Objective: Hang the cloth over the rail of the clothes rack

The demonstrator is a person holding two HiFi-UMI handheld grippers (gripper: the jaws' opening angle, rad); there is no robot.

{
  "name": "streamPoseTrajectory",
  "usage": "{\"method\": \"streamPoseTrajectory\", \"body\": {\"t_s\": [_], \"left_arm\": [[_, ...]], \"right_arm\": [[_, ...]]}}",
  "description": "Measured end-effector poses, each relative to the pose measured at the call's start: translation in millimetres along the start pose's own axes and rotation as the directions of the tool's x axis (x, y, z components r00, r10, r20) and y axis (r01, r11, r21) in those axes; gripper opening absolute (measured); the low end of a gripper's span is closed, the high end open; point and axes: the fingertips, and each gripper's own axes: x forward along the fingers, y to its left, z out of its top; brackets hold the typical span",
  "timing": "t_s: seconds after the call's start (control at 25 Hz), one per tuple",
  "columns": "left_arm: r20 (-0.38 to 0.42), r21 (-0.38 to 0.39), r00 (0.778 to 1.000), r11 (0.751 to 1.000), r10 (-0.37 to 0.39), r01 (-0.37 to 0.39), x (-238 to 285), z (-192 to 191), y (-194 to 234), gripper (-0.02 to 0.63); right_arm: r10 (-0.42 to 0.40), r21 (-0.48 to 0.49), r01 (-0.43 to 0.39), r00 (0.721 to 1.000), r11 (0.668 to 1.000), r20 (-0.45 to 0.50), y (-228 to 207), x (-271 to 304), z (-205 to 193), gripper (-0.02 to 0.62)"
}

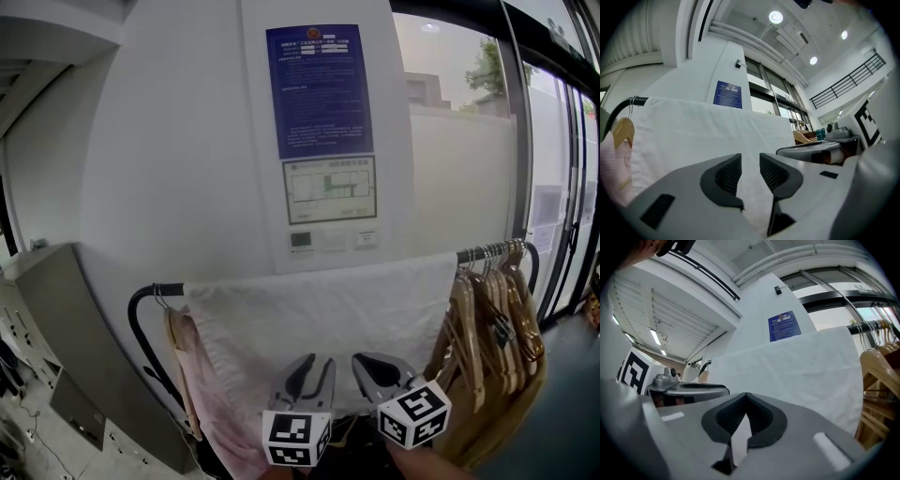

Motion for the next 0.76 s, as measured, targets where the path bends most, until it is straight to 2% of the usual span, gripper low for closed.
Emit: {"method": "streamPoseTrajectory", "body": {"t_s": [0.76], "left_arm": [[0.001, -0.004, 1.000, 1.000, -0.014, 0.014, 5.4, -1.8, -2.9, 0.124]], "right_arm": [[-0.018, -0.010, 0.018, 1.000, 1.000, 0.009, -4.6, 3.3, 3.8, 0.002]]}}
